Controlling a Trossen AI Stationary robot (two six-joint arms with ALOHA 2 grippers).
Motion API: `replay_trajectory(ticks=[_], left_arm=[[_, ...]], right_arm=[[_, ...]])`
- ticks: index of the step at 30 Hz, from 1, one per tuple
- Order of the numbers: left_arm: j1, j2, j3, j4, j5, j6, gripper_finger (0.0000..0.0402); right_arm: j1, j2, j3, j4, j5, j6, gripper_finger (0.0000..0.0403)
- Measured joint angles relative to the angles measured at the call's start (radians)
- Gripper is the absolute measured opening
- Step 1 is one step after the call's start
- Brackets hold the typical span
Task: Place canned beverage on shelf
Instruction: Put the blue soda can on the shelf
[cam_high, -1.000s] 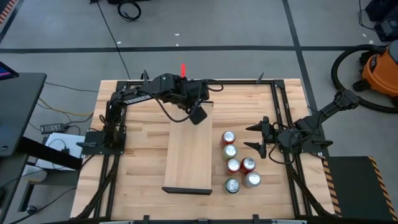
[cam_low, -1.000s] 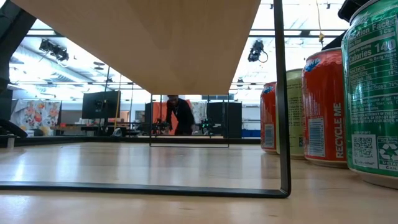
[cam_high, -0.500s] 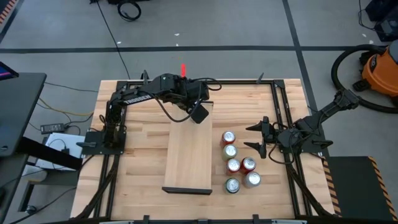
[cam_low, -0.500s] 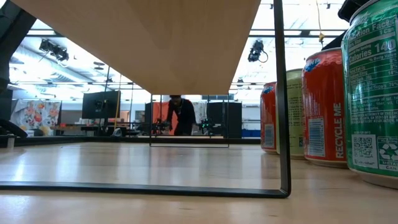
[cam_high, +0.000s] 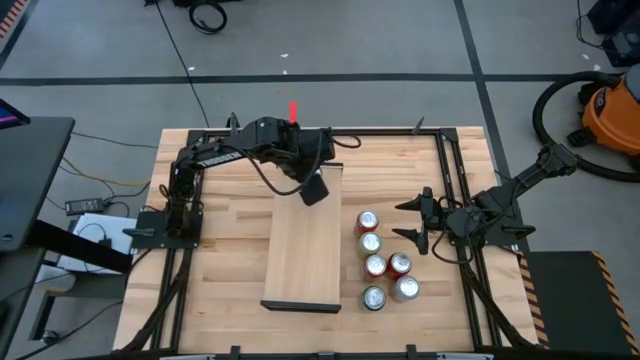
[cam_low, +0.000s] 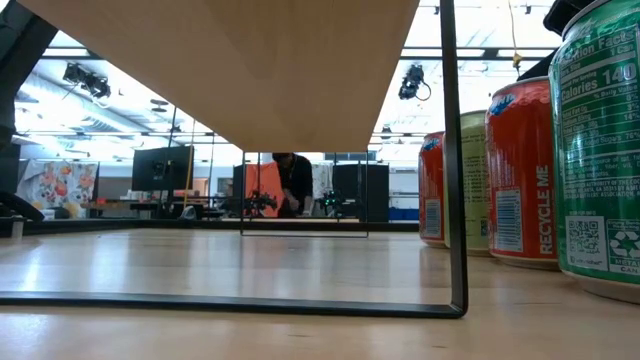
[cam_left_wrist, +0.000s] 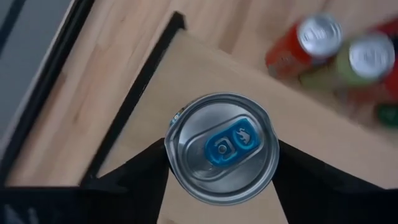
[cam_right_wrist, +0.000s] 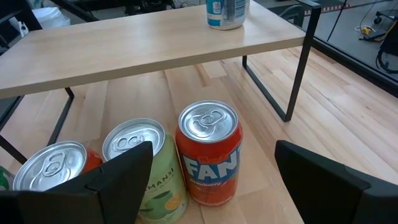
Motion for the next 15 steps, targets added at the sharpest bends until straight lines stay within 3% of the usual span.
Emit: replay_trajectory(ticks=[9, 15], left_arm=[[-0.002, -0.001, 0.0, -0.002, 0.006, 0.562, 0.027], [-0.001, -0.001, -0.001, -0.002, -0.001, 0.749, 0.0271]], right_arm=[[0.0, 0.0, 0.0, 0.0, 0.0, -0.001, 0.0348], [0.0, 0.0, 0.0, 0.0, 0.0, -0.004, 0.0348]])
